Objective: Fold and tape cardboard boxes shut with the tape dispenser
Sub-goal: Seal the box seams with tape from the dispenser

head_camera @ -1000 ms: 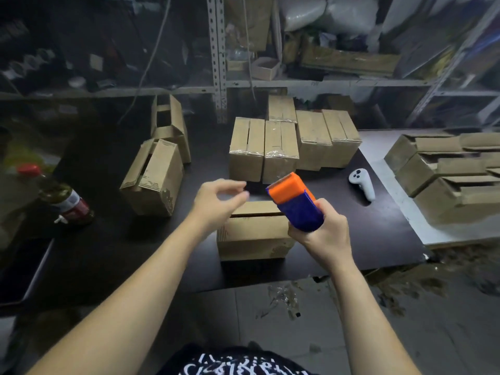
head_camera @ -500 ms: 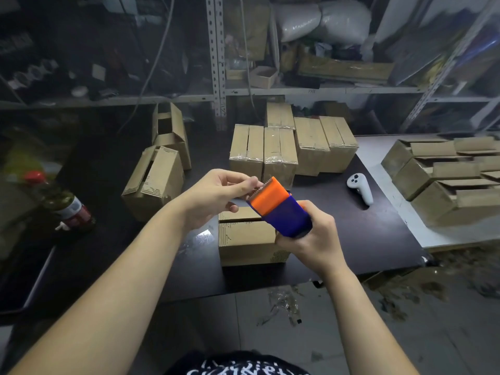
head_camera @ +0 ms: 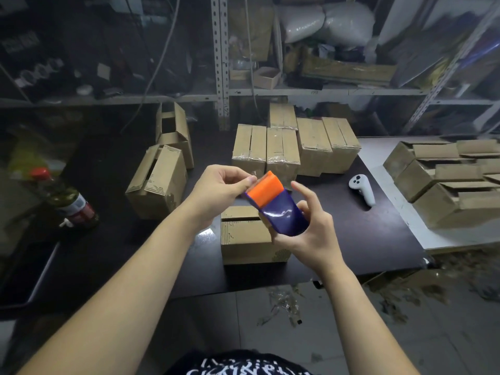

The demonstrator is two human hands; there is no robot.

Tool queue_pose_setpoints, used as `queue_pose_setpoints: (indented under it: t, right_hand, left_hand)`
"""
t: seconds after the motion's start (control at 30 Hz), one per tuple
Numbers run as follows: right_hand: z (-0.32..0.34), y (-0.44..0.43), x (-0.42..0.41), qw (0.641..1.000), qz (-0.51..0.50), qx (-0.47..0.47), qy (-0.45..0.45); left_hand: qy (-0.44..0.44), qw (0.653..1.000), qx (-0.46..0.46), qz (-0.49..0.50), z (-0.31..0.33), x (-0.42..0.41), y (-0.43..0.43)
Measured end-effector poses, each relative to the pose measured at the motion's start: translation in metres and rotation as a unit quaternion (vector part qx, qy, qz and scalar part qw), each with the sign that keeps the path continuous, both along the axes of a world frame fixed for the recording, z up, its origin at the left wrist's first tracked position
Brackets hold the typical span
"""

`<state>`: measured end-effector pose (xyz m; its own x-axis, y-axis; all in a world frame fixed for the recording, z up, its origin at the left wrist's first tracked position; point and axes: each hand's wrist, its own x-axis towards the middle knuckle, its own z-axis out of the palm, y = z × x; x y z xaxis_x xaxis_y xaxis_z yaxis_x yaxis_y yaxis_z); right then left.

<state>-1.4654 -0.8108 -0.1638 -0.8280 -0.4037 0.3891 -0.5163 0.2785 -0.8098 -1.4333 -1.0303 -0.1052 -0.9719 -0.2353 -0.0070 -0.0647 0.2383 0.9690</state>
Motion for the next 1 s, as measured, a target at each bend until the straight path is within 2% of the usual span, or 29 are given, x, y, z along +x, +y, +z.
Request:
queue_pose_setpoints:
  t: [0.13,0.3,0.43,0.57,0.87,1.0]
  right_hand:
    - [-0.005,-0.007,-0.001,0.999,0.003,0.018,0.050]
    - [-0.011,-0.011,-0.002,0.999,-0.005,-0.005,0.052]
    - [-0.021,-0.006,0.001,0.998,-0.006,0.019,0.065]
    - [-0.027,-0.002,-0.001,0.998,-0.010,0.035,0.060]
    - [-0.027,-0.017,0.004,0.996,-0.005,0.055,0.071]
    - [-0.033,-0.021,0.005,0.994,-0.012,0.072,0.079]
  left_hand:
    - [0.014,0.997,-0.045,0.055,-0.004,-0.002,-0.001]
    - [0.046,0.991,-0.105,0.069,0.001,0.001,0.005]
    - [0.057,0.981,-0.143,0.121,0.009,-0.001,-0.006]
    - [0.057,0.974,-0.174,0.131,0.014,-0.001,-0.023]
    - [0.067,0.965,-0.133,0.217,0.004,0.003,-0.022]
    - [0.081,0.958,-0.074,0.264,0.001,0.005,-0.027]
